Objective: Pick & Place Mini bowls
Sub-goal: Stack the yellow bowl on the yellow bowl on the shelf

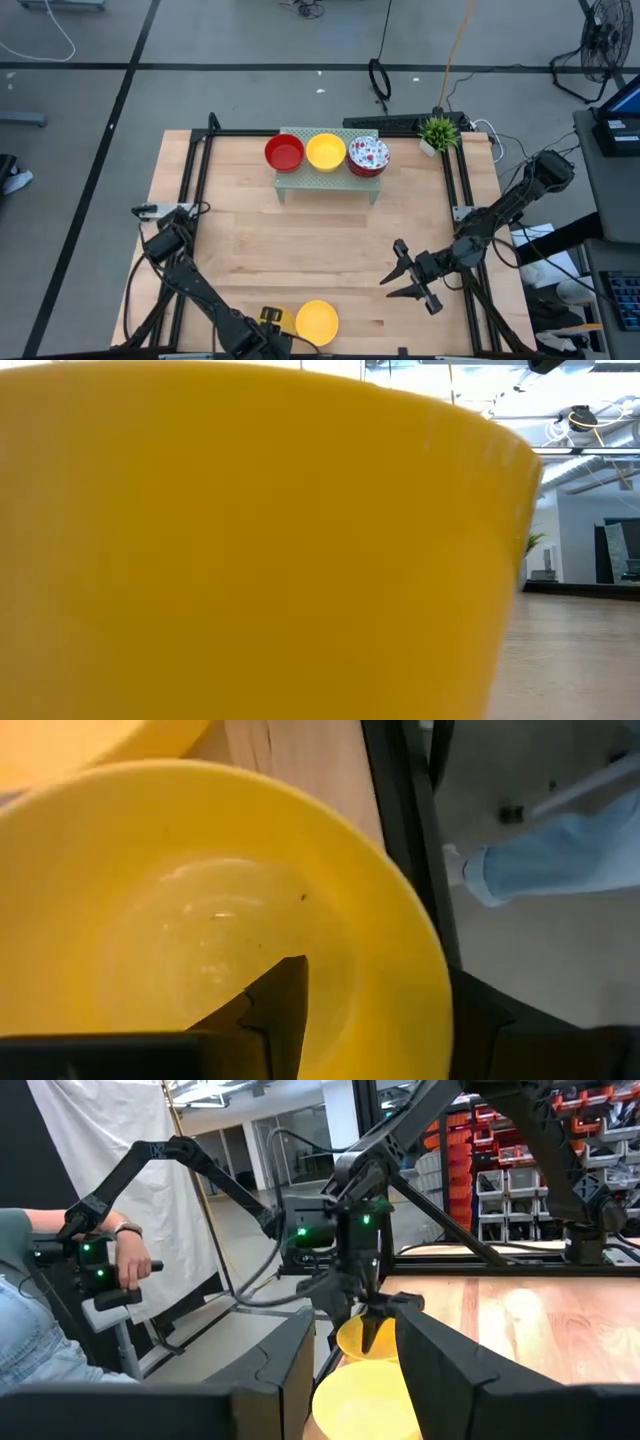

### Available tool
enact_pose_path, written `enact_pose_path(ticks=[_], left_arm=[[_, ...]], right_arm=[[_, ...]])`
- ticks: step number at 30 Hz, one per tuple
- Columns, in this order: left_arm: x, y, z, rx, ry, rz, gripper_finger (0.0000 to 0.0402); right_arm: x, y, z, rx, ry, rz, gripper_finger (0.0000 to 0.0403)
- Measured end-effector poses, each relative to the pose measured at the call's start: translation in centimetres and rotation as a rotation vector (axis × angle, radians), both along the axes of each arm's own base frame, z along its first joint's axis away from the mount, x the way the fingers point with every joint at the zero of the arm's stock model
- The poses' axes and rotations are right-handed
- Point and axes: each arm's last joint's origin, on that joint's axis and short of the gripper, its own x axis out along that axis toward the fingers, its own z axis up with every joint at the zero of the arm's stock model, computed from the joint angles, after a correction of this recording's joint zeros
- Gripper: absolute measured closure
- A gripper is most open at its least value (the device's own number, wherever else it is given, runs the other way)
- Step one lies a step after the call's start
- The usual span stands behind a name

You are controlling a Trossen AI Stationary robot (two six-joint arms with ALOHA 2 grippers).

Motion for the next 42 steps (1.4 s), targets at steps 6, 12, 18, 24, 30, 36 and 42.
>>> enact_pose_path(ticks=[6, 12, 18, 24, 30, 36, 42], left_arm=[[0.5, 0.4, 0.1, 0.015, -0.026, 0.001, 0.0289], [0.9, 0.9, 0.5, 0.004, -0.023, -0.009, 0.0390], [1.4, 2.4, 3.6, -0.024, -0.074, 0.019, 0.0395], [2.0, 6.3, 9.8, 0.023, -0.263, 0.037, 0.0392], [2.8, 11.8, 15.4, 0.097, -0.459, 0.028, 0.0393], [4.8, 17.1, 17.7, 0.180, -0.566, -0.036, 0.0396], [6.9, 23.0, 17.8, 0.320, -0.562, -0.063, 0.0397]], right_arm=[[0.0, 0.0, -0.1, -0.011, 0.002, 0.000, 0.0271], [0.0, 0.0, -0.1, -0.029, -0.006, -0.001, 0.0271], [0.0, 0.0, -0.1, -0.031, -0.008, -0.001, 0.0271], [0.0, 0.0, -0.1, -0.055, -0.018, -0.001, 0.0271], [0.0, 0.0, -0.1, -0.056, -0.018, 0.000, 0.0271], [0.0, 0.0, -0.2, -0.071, -0.014, 0.000, 0.0271], [0.0, 0.0, -0.2, -0.096, -0.022, -0.001, 0.0271]])
